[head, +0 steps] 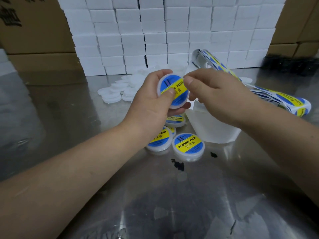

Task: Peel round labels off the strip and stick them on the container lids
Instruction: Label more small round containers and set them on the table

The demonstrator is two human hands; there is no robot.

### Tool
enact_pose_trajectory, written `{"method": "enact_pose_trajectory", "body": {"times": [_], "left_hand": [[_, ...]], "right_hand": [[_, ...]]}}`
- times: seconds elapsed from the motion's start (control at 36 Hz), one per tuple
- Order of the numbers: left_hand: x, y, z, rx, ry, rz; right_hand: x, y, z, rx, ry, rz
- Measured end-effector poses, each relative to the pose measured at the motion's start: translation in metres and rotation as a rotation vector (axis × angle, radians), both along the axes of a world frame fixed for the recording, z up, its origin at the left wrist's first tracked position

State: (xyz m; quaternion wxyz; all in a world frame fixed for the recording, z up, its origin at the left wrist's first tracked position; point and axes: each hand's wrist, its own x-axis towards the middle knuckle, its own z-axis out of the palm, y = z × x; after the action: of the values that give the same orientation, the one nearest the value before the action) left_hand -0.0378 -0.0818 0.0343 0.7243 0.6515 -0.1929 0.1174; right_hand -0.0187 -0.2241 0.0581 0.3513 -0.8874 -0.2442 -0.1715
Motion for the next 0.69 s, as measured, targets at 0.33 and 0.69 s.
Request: {"method": "enact_pose_trajectory", "body": {"times": [0.33, 0.69], "left_hand": [[-0.0034, 0.0016, 0.0022, 0.146, -0.093, 0.040], [-0.0019, 0.0034, -0.0029, 0.308, -0.178, 0.091]], "right_hand": [[0.0006, -0.0003, -0.0041, -0.207, -0.128, 0.006], [0.0004, -0.0034, 0.0033, -0.098, -0.187, -0.089]]}}
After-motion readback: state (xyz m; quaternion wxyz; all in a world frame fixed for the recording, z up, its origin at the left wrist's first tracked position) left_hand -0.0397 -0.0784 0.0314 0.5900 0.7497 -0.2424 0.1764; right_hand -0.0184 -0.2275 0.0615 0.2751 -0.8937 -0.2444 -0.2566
